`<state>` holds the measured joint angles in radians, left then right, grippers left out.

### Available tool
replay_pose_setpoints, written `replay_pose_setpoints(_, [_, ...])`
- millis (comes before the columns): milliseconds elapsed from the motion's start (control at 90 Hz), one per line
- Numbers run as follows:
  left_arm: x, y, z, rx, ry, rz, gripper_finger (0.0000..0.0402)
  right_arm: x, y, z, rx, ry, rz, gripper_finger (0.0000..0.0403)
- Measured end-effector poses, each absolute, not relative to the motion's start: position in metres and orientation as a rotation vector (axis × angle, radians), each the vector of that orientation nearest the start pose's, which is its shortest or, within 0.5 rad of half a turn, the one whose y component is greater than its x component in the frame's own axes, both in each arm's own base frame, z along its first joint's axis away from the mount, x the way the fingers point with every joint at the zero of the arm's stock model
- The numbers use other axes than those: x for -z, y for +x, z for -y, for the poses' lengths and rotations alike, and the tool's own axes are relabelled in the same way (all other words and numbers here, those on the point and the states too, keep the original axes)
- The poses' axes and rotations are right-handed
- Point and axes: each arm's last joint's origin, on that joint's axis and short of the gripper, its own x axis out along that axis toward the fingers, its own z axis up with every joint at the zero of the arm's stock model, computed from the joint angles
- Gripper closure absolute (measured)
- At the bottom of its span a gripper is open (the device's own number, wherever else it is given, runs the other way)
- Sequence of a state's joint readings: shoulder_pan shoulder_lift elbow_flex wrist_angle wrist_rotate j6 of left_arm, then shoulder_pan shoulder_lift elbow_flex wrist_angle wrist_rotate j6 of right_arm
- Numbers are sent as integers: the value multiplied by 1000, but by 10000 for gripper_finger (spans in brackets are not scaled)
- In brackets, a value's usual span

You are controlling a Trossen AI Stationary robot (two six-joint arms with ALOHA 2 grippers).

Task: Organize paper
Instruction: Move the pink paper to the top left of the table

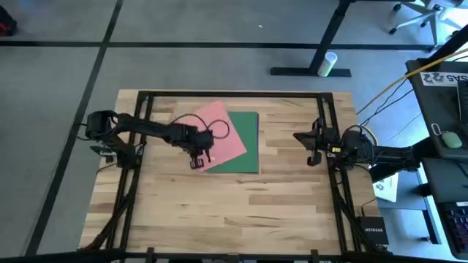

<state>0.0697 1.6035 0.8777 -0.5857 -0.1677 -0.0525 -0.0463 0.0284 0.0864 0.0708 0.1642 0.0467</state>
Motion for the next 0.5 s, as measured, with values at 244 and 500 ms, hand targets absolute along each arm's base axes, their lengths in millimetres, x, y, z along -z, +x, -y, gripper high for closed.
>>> replay_pose_setpoints(244, [-139,266,-11,-211,37,-1304,401,-198,92,9,207,54,134,402])
replay_pose_setpoints(500, [-133,234,-13,-258,157,-1587,401,-198,92,9,207,54,134,402])
